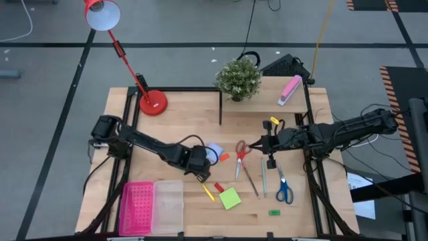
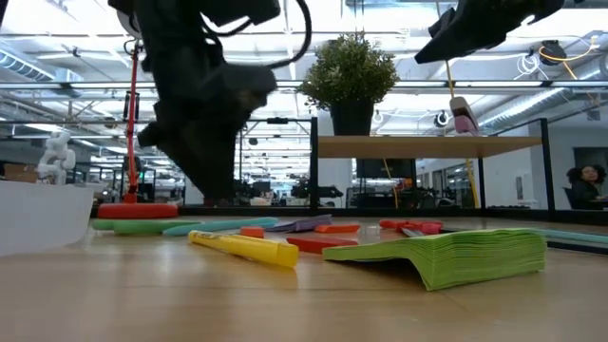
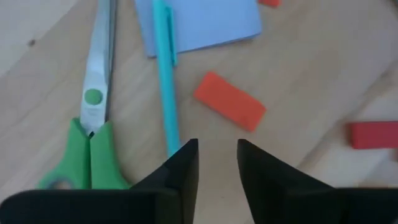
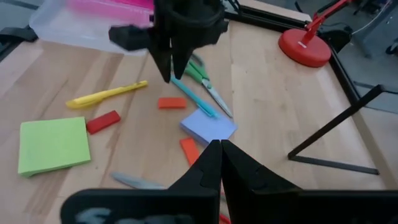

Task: Pack school essentials
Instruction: Put the light blue pen into the pink supply box

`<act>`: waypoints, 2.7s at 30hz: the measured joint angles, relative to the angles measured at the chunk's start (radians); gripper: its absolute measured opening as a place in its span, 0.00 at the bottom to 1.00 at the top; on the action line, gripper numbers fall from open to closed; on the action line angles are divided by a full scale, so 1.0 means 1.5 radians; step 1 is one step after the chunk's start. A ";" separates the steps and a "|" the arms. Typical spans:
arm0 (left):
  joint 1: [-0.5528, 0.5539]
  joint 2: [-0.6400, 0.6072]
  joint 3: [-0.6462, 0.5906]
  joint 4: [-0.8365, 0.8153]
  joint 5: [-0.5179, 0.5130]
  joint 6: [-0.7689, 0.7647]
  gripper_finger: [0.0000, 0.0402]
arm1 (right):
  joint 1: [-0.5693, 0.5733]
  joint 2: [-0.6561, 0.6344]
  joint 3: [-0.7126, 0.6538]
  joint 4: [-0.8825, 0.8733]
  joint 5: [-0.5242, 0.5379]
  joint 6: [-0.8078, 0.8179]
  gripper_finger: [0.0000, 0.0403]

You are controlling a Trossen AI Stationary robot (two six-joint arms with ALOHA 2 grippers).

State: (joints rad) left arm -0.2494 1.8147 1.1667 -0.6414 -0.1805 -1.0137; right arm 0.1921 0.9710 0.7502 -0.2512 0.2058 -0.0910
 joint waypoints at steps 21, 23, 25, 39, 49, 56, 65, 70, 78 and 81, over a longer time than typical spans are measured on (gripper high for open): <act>0.036 0.075 0.003 0.022 -0.036 0.049 0.34 | 0.029 0.000 -0.001 -0.005 0.001 0.018 0.00; 0.036 0.077 0.003 0.023 -0.040 0.049 0.34 | 0.034 0.000 -0.001 -0.005 0.001 0.019 0.00; 0.036 0.078 0.003 0.023 -0.040 0.049 0.34 | 0.039 0.000 -0.001 -0.005 0.001 0.019 0.00; 0.035 0.077 0.002 0.028 -0.032 0.061 0.09 | 0.053 0.000 -0.001 -0.006 0.002 0.028 0.00; 0.031 0.040 0.011 -0.022 -0.009 0.059 0.10 | 0.053 0.000 -0.001 -0.009 0.002 0.030 0.00; -0.005 -0.034 0.013 -0.069 0.017 -0.002 0.10 | 0.053 0.000 -0.001 -0.006 0.002 0.007 0.00; -0.130 -0.130 0.014 -0.142 0.010 -0.210 0.10 | 0.051 0.000 -0.001 0.011 0.002 -0.065 0.00; -0.213 -0.142 0.014 -0.159 -0.012 -0.333 0.10 | 0.051 0.000 -0.001 0.052 0.002 -0.101 0.00; -0.340 -0.141 0.014 -0.159 -0.039 -0.541 0.10 | 0.051 0.000 -0.001 0.118 0.002 -0.163 0.00; -0.382 -0.139 0.014 -0.159 -0.053 -0.618 0.10 | 0.051 0.000 -0.001 0.142 0.002 -0.191 0.00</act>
State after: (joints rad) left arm -0.8217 1.6055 1.1880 -0.8800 -0.2600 -1.9400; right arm 0.2691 0.9714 0.7494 -0.0386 0.2089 -0.3779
